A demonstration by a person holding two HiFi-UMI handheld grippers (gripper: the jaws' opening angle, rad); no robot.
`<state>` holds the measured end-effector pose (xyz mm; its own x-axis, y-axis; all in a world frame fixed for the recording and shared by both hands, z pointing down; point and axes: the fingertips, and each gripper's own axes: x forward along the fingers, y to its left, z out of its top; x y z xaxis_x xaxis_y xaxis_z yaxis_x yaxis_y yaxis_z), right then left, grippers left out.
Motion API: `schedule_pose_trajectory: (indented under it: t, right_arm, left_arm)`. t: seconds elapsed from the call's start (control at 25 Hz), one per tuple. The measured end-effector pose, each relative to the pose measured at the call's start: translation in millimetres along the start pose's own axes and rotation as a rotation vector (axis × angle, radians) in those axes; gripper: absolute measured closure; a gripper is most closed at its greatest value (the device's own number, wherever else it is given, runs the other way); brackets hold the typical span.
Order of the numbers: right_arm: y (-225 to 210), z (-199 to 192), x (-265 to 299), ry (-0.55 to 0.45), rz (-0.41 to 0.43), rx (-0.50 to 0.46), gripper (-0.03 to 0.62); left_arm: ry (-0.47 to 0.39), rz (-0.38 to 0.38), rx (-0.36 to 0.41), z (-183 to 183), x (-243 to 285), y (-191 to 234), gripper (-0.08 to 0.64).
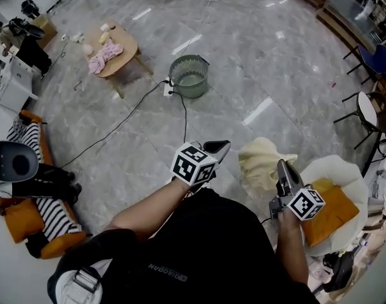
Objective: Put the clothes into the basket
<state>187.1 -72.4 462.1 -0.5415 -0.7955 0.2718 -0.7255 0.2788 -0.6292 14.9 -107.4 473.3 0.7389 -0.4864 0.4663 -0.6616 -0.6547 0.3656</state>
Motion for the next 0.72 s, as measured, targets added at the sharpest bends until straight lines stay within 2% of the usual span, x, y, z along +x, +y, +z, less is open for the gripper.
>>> schedule_pose_trajectory:
  t: [0.24, 0.4, 0.56, 0.72]
  right_arm:
    - [32.8, 9.5, 79.5, 0.034, 0.014, -0.038, 0.569]
    - [58.1, 14.2, 125.6, 0.063, 0.053, -0.054, 0.569]
    - [84.5, 11.8, 166.9, 0.122, 0.116, -0.092, 0.569]
    - [106.3, 5.8, 209.1, 0.172, 0.165, -0.109, 0.569]
  left_arm:
    - [-0.009, 0.068, -0.051, 3.2, -38.1, 80.8, 0.559]
    - [-0.045, 0.12, -0.094, 6.7, -66.5, 123.1, 0.56]
    - [-0.096, 0.183, -0.146, 11.4, -91.3, 154.1, 0.559]
    - [-0.111, 0.237, -0.178, 5.5, -116.3, 178.1, 0.559]
